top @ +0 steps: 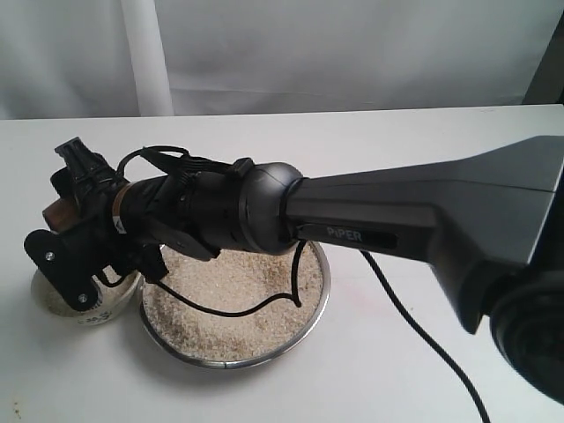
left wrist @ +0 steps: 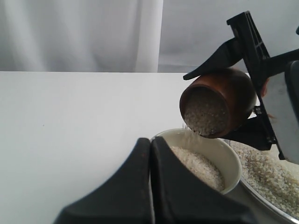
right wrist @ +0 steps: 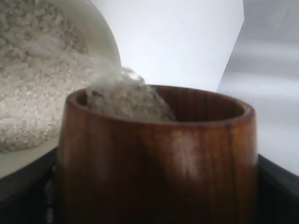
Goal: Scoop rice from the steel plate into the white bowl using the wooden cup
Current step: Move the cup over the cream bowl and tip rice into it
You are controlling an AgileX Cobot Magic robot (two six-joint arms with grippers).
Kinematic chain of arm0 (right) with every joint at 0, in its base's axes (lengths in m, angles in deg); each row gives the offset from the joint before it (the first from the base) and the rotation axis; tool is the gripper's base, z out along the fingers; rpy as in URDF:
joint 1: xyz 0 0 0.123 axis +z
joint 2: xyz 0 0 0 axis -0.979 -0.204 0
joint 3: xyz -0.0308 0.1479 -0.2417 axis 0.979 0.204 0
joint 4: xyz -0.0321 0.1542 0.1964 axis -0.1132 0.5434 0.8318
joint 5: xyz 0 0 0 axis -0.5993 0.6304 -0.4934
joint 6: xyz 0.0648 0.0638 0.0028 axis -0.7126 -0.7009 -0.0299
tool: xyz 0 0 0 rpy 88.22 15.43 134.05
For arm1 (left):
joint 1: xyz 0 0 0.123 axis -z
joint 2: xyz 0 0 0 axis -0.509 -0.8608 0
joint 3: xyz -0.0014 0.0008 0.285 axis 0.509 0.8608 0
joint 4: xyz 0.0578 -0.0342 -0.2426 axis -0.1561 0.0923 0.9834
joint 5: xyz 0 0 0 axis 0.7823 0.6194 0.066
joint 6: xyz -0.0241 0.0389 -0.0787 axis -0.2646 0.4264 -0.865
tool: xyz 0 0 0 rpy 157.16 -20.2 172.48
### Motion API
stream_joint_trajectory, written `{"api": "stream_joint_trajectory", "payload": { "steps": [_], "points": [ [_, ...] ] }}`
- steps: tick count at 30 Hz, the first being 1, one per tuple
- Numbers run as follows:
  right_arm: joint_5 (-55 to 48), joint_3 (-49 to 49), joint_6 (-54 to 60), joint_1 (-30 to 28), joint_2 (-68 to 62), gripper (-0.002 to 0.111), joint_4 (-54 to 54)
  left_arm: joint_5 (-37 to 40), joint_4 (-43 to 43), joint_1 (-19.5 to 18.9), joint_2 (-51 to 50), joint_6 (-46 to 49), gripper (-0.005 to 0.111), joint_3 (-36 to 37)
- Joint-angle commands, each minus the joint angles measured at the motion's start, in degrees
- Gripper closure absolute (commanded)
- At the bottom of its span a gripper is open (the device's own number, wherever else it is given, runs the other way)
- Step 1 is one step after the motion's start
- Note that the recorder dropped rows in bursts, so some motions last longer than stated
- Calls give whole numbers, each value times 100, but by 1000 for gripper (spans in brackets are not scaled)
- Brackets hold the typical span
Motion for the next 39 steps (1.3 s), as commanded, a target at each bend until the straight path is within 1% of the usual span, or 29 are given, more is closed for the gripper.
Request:
{"api": "stream_joint_trajectory", "payload": {
  "steps": [1, 15, 25, 39],
  "points": [
    [84, -57, 458, 10, 46, 108, -44, -37, 45, 24, 9, -19, 107, -16],
    [179, -57, 1880, 10, 46, 108, -44, -37, 45, 24, 9, -19, 107, -16],
    [497, -57, 2311, 10, 46, 108, -129, -37, 45, 24, 9, -19, 107, -16],
    [647, -57, 3426, 10, 46, 108, -170, -37, 45, 24, 9, -19, 107, -16]
  ]
}}
